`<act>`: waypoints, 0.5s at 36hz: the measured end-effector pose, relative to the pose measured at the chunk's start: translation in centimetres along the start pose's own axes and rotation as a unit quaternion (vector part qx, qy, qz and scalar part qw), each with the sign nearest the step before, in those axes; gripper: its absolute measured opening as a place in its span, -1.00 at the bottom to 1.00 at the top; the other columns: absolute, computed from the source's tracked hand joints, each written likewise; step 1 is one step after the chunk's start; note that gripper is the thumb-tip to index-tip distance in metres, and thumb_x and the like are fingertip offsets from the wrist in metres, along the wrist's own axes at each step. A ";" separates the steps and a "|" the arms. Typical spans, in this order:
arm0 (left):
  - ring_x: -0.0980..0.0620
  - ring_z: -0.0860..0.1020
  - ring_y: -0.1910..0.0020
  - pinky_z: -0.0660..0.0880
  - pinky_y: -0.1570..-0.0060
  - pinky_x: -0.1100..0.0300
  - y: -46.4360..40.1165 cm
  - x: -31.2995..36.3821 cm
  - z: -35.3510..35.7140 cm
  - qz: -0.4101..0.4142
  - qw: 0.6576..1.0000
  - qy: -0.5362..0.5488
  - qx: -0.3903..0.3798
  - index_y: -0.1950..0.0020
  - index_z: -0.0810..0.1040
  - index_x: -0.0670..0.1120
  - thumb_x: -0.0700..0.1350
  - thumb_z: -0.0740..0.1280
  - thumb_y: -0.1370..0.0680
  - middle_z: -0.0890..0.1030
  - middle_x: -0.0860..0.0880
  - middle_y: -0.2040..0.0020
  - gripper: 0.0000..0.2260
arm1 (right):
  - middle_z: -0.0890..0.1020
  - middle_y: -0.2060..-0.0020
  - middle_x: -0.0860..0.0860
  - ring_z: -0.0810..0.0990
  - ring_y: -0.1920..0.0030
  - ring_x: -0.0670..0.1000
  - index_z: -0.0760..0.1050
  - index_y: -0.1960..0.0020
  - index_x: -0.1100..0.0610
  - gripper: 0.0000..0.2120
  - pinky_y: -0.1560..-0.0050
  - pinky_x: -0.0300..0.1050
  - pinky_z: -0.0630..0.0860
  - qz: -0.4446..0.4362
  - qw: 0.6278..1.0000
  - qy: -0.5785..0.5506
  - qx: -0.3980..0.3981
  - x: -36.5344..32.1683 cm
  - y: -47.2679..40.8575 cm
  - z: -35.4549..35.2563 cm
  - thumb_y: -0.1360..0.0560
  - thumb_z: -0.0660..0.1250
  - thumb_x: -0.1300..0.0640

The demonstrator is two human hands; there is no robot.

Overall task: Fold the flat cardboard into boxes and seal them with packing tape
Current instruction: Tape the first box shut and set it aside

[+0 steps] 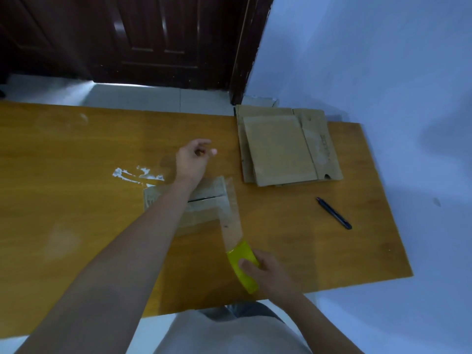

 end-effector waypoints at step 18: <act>-0.03 0.54 0.08 0.46 0.03 0.02 1.2 0.3 0.5 0.068 0.943 -0.145 -0.292 0.06 0.64 -0.05 0.09 0.36 -0.50 0.62 -0.06 0.08 -0.77 | 0.50 0.39 -0.07 0.49 0.38 -0.14 0.48 0.20 0.11 -0.81 0.35 -0.30 0.42 -0.010 0.999 -0.036 -0.011 -1.4 -0.5 0.1 -0.58 0.23 0.16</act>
Point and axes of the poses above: each hand's wrist, its own y-axis away from the middle knuckle, its own z-axis out of the palm, x = y × z, the point moved 2 cm from there along -y, towards the middle knuckle
